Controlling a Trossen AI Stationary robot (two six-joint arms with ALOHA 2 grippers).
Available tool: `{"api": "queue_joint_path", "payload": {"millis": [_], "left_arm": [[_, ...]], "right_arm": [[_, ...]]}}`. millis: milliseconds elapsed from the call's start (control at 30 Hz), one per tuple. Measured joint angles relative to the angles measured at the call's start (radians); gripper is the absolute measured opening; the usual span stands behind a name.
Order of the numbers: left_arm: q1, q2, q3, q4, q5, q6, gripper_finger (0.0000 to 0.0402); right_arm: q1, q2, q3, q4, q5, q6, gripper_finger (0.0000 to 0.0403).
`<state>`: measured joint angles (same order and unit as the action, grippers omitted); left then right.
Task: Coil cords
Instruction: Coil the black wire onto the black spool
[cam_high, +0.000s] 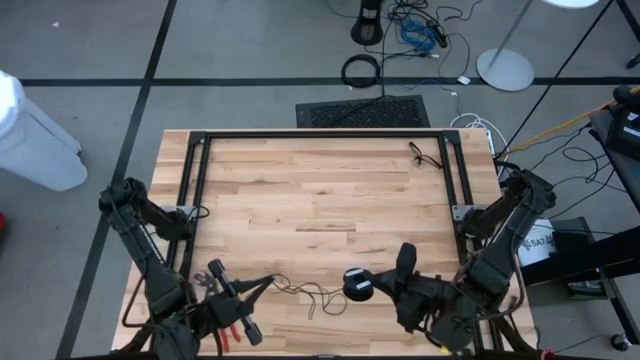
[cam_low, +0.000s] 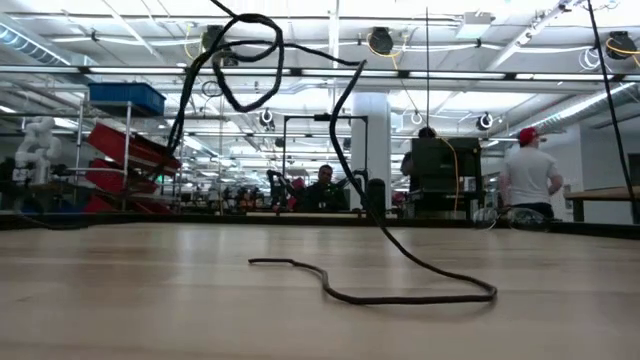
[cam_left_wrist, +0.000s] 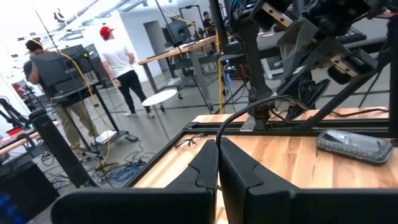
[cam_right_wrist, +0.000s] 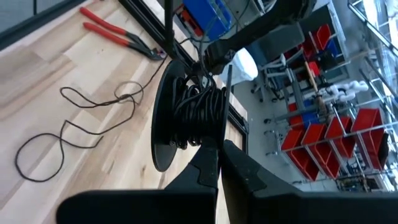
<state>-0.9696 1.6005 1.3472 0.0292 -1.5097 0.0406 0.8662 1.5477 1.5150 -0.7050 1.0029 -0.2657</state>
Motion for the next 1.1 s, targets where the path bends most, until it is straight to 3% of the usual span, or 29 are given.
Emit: {"api": "queue_joint_path", "payload": {"millis": [300, 600, 933, 1100], "left_arm": [[-0.001, 0.000, 0.000, 0.006, 0.000, 0.001, 0.0011], [0.041, 0.000, 0.000, -0.055, 0.003, -0.064, 0.0011], [0.139, 0.000, 0.000, -0.205, 0.177, -0.242, 0.0011], [0.194, 0.023, 0.000, -0.198, 0.262, -0.258, 0.0011]], "right_arm": [[0.026, -0.011, 0.000, 0.043, 0.016, -0.027, 0.0000], [0.086, -0.017, 0.000, 0.226, 0.017, -0.172, 0.0000], [0.135, -0.017, 0.000, 0.421, 0.018, -0.304, 0.0000], [0.136, -0.017, 0.000, 0.496, 0.019, -0.306, 0.0000]]}}
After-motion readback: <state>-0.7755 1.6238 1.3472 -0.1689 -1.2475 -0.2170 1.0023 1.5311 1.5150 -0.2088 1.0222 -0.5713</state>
